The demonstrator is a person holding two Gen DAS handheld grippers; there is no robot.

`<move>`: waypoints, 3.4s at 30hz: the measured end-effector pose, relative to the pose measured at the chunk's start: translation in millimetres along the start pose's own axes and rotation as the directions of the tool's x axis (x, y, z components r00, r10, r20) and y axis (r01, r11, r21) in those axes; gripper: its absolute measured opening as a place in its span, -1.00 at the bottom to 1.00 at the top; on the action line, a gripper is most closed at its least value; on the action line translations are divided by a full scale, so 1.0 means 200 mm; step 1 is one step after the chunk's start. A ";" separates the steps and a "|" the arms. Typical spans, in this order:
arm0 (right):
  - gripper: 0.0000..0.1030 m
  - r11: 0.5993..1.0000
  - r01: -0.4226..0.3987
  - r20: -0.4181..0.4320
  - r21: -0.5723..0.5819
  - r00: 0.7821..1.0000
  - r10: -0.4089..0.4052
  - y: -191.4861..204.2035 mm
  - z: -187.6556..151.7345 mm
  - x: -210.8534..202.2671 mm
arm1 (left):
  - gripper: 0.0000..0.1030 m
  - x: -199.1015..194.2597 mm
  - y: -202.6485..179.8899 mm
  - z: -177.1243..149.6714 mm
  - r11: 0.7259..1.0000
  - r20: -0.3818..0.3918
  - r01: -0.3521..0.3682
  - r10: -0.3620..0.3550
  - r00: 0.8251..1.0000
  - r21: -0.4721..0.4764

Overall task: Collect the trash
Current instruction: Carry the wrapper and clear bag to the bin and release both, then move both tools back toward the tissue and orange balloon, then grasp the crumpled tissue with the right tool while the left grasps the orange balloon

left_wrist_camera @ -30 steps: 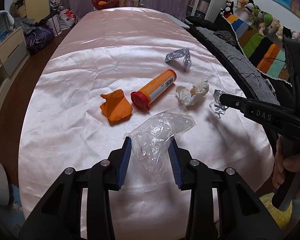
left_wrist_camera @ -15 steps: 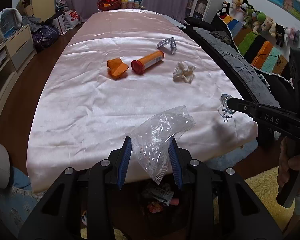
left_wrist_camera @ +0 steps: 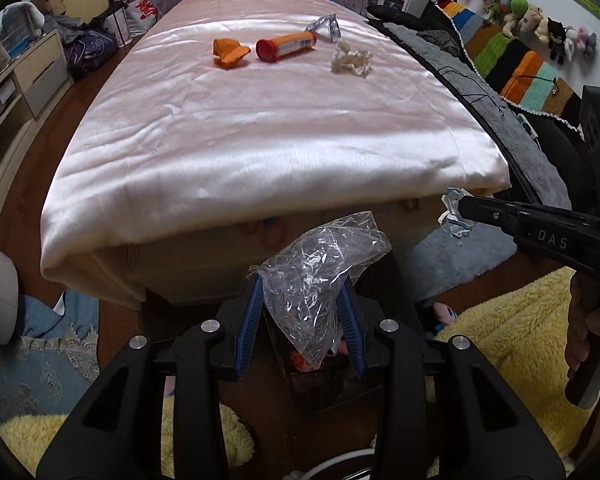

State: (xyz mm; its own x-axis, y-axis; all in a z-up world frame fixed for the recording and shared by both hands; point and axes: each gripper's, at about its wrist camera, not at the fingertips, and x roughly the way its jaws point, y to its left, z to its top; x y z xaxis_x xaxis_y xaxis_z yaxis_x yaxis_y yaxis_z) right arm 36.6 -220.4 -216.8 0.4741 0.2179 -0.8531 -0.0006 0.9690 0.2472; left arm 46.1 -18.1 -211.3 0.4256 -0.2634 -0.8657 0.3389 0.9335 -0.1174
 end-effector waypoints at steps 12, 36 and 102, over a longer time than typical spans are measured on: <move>-0.84 1.000 -0.001 -0.127 -0.011 0.992 0.000 0.03 -0.22 0.19 | -0.31 0.20 -0.04 -0.23 0.999 -0.129 0.041 -0.041 0.991 -0.003; 0.17 0.997 -0.054 -0.107 0.053 0.992 0.060 -0.01 -0.17 0.18 | 0.40 0.26 -0.02 -0.24 1.000 -0.172 0.026 -0.025 0.985 0.000; -0.69 0.994 0.101 0.124 -0.035 0.988 -0.096 0.05 0.87 0.38 | -0.84 0.47 0.35 1.10 0.999 0.058 -0.029 0.031 0.998 -0.031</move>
State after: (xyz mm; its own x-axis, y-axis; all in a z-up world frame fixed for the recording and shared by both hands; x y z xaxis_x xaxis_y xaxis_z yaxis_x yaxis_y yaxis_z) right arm 226.1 -215.4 -199.0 0.5779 0.1079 -0.8089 0.0165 0.9895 0.1438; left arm 294.0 -31.5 -194.4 0.4837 -0.2481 -0.8394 0.3005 0.9478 -0.1069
